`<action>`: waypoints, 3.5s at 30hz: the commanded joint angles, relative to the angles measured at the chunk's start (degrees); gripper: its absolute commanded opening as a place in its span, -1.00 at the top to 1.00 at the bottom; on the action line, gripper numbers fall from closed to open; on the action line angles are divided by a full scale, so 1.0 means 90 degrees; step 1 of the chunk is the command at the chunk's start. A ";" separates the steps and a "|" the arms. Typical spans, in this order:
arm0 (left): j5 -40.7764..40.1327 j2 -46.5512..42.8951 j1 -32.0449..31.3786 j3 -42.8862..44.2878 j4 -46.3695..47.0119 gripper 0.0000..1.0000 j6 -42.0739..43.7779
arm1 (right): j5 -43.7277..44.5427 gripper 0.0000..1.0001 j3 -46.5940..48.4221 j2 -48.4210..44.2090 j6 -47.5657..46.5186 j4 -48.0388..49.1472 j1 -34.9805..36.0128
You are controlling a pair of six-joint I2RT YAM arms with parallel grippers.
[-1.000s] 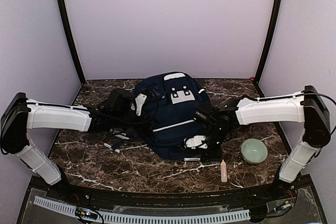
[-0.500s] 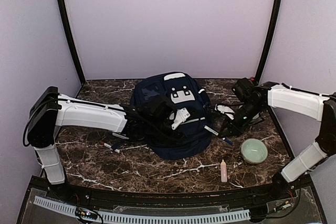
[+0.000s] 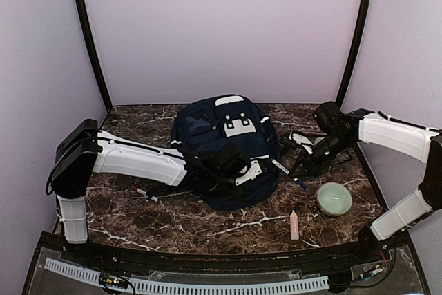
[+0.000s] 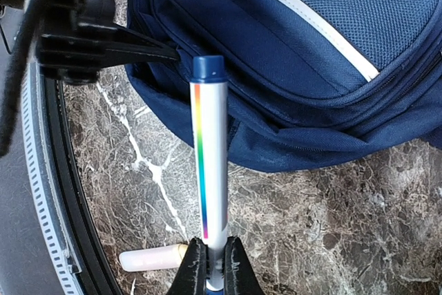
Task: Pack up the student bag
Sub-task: Pick up the upper front pocket of the student bag, then place the pen in the upper front pocket of the bag.
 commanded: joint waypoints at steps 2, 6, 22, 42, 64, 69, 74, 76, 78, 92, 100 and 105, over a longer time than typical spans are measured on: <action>0.0055 -0.1289 0.0063 -0.0530 -0.0030 -0.16 0.0395 | -0.0132 0.93 -0.0092 -0.0147 0.0103 0.0167 -0.0016; -0.0299 -0.1282 0.0117 -0.0794 0.0245 -0.13 0.0602 | -0.0099 0.93 -0.0113 -0.0147 0.0119 0.0264 -0.0016; -0.0964 -0.0089 0.0132 -0.0359 0.0499 -0.15 0.1169 | -0.0070 0.92 -0.0214 -0.0207 0.0146 0.0341 -0.0016; -0.1465 -0.0318 0.0475 0.0534 0.0587 0.50 0.2044 | -0.0037 0.91 -0.0138 -0.0087 0.0165 0.0369 -0.0016; -0.0032 -0.1732 0.1079 0.0768 0.0564 1.00 0.0505 | 0.2235 0.93 0.2081 0.0816 -0.0635 -0.0383 0.1510; 0.0166 -0.2359 0.1074 0.0260 0.1152 1.00 0.0419 | 0.3008 0.94 0.3127 0.1427 -0.0863 -0.0510 0.2119; 0.0415 -0.2764 0.1164 -0.0235 0.1619 1.00 0.0227 | 0.3283 0.94 0.4150 0.2139 -0.1066 -0.0921 0.2523; 0.0590 -0.2789 0.1247 -0.0247 0.1573 1.00 0.0028 | 0.3710 0.94 0.4125 0.2249 -0.1277 -0.0816 0.2745; 0.0890 -0.2843 0.1356 -0.0284 0.1542 1.00 -0.0180 | 0.4111 0.95 0.3977 0.2293 -0.1499 -0.0683 0.2934; 0.1381 -0.2849 0.1665 -0.0540 0.1614 1.00 -0.0524 | 0.4509 0.95 0.3218 0.1884 -0.1565 -0.0646 0.3508; 0.2181 -0.2685 0.1919 -0.0380 0.1434 1.00 -0.0856 | 0.5884 0.96 0.3156 0.2126 -0.1800 0.0149 0.4116; 0.2400 -0.2554 0.1996 -0.0271 0.1304 1.00 -0.1007 | 0.6875 0.97 0.3041 0.2306 -0.2062 0.1024 0.4361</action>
